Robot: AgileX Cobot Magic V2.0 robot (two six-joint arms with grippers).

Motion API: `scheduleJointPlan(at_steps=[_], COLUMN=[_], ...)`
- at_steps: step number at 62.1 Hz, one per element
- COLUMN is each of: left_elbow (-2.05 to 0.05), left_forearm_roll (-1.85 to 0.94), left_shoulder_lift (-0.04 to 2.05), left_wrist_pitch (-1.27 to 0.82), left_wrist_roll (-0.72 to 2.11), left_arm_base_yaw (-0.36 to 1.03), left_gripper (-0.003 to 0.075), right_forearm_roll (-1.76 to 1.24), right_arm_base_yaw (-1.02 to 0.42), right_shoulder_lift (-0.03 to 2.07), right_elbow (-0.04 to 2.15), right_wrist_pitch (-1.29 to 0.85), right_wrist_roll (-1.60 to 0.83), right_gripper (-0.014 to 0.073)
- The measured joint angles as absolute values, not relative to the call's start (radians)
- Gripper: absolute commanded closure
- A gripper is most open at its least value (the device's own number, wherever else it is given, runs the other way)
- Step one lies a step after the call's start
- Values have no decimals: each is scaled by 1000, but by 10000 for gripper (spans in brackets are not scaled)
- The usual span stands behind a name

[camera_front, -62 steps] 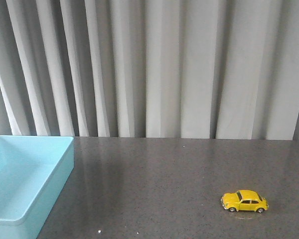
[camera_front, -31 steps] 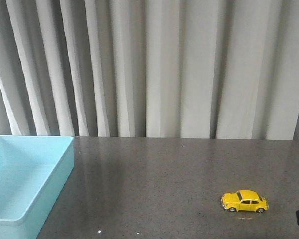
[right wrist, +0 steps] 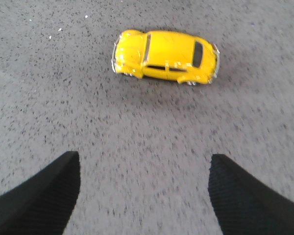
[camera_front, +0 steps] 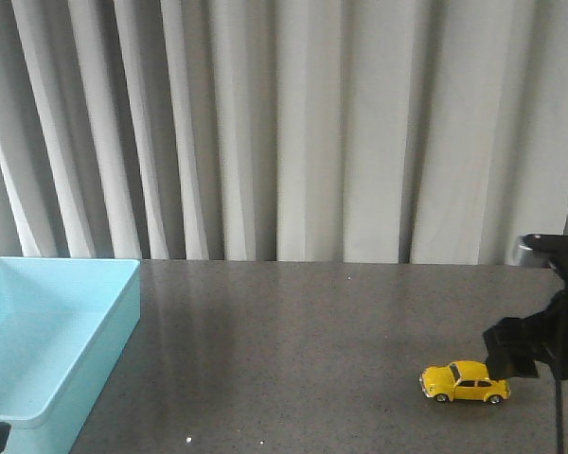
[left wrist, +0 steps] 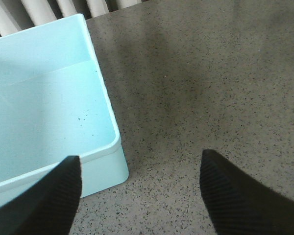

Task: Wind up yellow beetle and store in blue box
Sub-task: 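Lower the right gripper onto the yellow toy car and grasp it, then drag the yellow car with the right gripper toward the blue box, release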

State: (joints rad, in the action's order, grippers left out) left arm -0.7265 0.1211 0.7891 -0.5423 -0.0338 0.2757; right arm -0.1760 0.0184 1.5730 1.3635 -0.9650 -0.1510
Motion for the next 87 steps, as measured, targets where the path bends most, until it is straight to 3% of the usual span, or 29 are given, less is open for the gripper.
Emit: scheduleJointPlan(at_steps=[36,87], left_elbow=[-727,-727], left_forearm_roll=[121,121], left_shoulder_lift=[789,789], left_wrist_pitch=[-542,-542], left_wrist_roll=[-33,-31], left_arm_base_yaw=[276,276], left_gripper=[216,216], right_forearm_roll=[-179,-192], right_arm_base_yaw=[48,53], right_shoulder_lift=[2030,2152], right_elbow=[1806,1864], right_wrist_pitch=[-1159,-1129], right_wrist_roll=[-107,-106], right_gripper=[50,62])
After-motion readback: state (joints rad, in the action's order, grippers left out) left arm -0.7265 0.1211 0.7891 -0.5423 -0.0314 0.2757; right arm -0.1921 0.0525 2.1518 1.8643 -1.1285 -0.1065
